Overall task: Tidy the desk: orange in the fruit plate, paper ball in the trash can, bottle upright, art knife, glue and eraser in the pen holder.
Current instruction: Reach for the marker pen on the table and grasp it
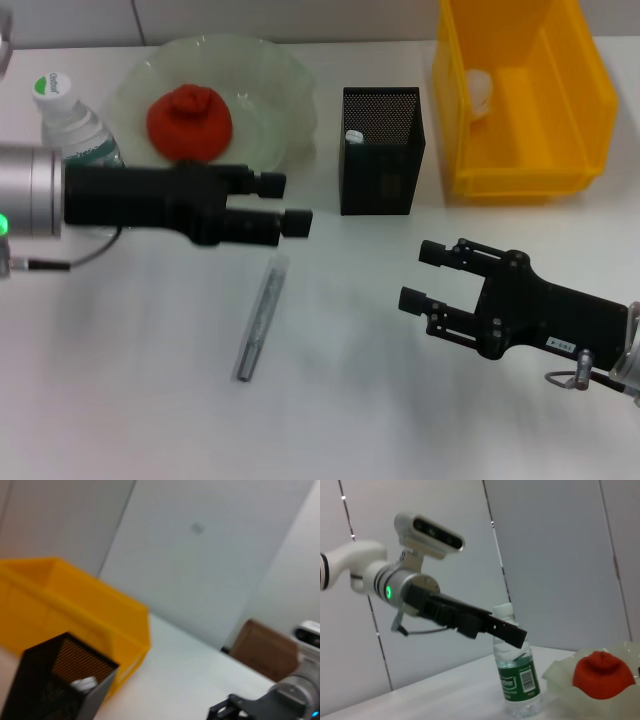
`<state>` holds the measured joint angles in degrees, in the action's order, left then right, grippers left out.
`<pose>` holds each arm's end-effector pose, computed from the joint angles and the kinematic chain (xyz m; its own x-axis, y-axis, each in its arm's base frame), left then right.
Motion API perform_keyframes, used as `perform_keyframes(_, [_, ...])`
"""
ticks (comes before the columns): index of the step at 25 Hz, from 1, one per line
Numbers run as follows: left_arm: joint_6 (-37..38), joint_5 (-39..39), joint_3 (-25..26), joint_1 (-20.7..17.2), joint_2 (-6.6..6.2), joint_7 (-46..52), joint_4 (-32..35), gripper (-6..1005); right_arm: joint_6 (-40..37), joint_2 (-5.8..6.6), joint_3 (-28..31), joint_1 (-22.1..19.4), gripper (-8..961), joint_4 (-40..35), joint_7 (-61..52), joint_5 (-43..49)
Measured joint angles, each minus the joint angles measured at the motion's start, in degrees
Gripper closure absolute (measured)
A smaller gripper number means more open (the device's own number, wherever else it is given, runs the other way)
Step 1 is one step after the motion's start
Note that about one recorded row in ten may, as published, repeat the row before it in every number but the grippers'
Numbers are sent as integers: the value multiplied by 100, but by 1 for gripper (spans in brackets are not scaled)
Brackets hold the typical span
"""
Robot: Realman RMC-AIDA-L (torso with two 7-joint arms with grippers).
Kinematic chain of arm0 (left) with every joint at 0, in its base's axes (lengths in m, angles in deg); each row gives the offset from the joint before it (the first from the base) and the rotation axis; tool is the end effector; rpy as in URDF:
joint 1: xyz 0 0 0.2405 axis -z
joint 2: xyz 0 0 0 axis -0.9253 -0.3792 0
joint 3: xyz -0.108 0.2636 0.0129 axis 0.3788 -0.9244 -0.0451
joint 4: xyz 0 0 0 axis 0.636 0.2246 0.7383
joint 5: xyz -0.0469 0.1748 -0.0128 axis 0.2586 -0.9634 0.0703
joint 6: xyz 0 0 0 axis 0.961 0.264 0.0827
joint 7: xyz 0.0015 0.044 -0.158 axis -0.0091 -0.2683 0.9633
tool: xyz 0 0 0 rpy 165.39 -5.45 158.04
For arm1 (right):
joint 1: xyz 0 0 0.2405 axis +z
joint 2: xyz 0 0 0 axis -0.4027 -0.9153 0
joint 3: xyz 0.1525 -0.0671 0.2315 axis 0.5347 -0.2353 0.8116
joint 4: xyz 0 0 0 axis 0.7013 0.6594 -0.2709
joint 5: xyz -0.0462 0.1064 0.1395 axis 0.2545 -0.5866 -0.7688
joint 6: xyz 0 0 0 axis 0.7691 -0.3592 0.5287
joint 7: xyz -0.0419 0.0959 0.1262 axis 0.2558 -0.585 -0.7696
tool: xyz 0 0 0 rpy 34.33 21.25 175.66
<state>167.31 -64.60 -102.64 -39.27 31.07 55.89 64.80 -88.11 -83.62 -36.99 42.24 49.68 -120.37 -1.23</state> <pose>-0.2125 0.3151 -0.0181 0.7495 0.5085 0.4239 0.5249 -0.8467 0.0875 0.2754 0.2519 -0.0736 0.6778 -0.2136 -0.7035 -0.4443 -0.8814 -0.1605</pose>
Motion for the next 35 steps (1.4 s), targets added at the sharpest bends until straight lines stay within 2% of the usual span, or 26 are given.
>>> perform_keyframes(1, [0, 0, 0, 0, 0, 0, 0, 327, 2, 1, 28, -10, 302, 8, 0, 0])
perform_keyframes(2, [-9, -373, -49, 149, 4, 903, 644, 328, 8, 4, 44, -15, 302, 25, 1, 1])
perform_keyframes(3, [8, -522, -128, 186, 4, 1205, 910, 328, 19, 8, 59, -17, 302, 41, 1, 5])
perform_keyframes(5, [36, -1151, -663, 264, 5, 2168, 1995, 328, 45, 13, 63, -27, 302, 65, 2, 7])
perform_keyframes(6, [36, -1151, -663, 264, 5, 2168, 1995, 329, 45, 13, 63, -27, 302, 65, 2, 7])
perform_keyframes(9, [0, -1912, -1348, 414, 10, 3117, 2837, 329, 63, 12, 64, -37, 302, 90, 3, 7])
perform_keyframes(11, [46, -2259, -1674, 580, 15, 3525, 2992, 330, 77, 11, 64, -38, 302, 99, 5, 7])
perform_keyframes(15, [82, -2846, -2339, 897, 45, 4249, 2963, 330, 80, 10, 64, -39, 302, 101, 7, 8])
perform_keyframes(20, [-293, -3134, -2995, 989, 72, 4516, 2619, 331, 71, 16, 64, -39, 302, 128, 84, 33])
perform_keyframes(28, [-1148, -3136, -3216, 1000, 69, 4509, 1639, 333, 129, 9, 63, -104, 302, 226, 539, 50])
perform_keyframes(35, [-1485, -3147, -3398, 1009, 69, 4559, 1340, 335, 182, 10, 64, -66, 302, 318, 542, 33])
